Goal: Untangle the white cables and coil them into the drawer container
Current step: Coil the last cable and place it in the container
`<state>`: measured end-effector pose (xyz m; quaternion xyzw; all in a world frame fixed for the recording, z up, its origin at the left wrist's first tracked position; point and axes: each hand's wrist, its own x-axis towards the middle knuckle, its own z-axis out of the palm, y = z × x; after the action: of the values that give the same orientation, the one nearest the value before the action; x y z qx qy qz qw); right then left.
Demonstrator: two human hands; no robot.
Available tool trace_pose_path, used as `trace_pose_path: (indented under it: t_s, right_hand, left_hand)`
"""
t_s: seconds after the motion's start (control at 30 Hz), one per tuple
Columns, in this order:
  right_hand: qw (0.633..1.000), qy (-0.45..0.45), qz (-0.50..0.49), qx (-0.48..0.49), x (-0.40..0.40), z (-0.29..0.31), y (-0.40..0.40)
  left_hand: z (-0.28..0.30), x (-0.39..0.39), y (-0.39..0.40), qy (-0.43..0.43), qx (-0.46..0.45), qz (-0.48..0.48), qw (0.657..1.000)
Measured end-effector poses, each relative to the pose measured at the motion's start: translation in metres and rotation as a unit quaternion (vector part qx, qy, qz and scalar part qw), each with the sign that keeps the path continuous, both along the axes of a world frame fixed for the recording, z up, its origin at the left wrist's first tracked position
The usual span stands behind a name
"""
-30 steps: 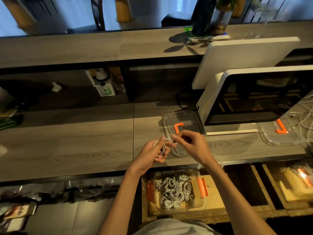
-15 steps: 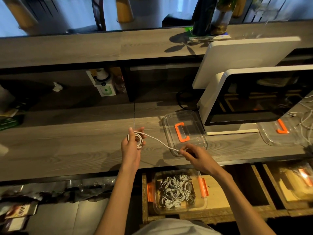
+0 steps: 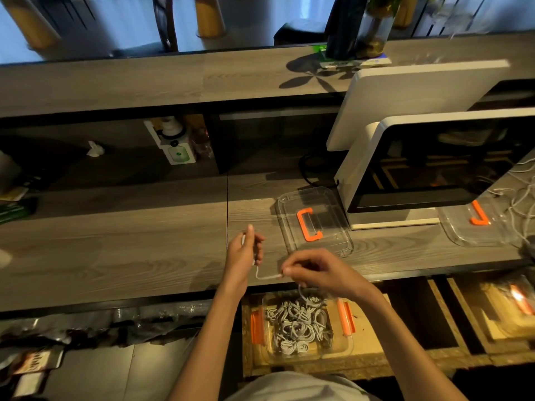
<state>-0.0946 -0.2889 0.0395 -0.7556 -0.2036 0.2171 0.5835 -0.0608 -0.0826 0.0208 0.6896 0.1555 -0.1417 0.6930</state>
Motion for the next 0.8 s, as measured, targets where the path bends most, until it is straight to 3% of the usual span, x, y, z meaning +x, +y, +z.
trace_pose_path:
  t_s: [0.1,0.27,0.33,0.43,0.6,0.8]
  right_hand:
    - [0.996,-0.007,-0.078,0.042,0.010,0.006,0.007]
    - [0.984,-0.074,-0.162,-0.011,0.026,0.006,0.009]
    - [0.979,-0.086,-0.184,-0.029,0.030,0.003,0.007]
    - [0.978,-0.087,-0.181,-0.048,0.034,-0.001,0.003]
    - [0.984,-0.027,-0.149,-0.090,0.039,-0.002,-0.011]
    - [0.989,0.044,-0.125,-0.071,0.038,-0.009,-0.021]
  left_hand:
    - [0.003,-0.006,-0.005,0.051,-0.004,-0.117,0.992]
    - [0.013,-0.013,-0.011,0.110,-0.158,-0.228,0.954]
    - [0.015,-0.013,-0.009,0.081,-0.183,-0.275,0.940]
    - [0.021,-0.017,-0.008,0.018,-0.134,-0.324,0.936]
    - [0.023,-0.014,0.000,-0.016,-0.074,-0.253,0.964]
    - [0.022,-0.012,-0.005,-0.054,0.018,-0.165,0.985]
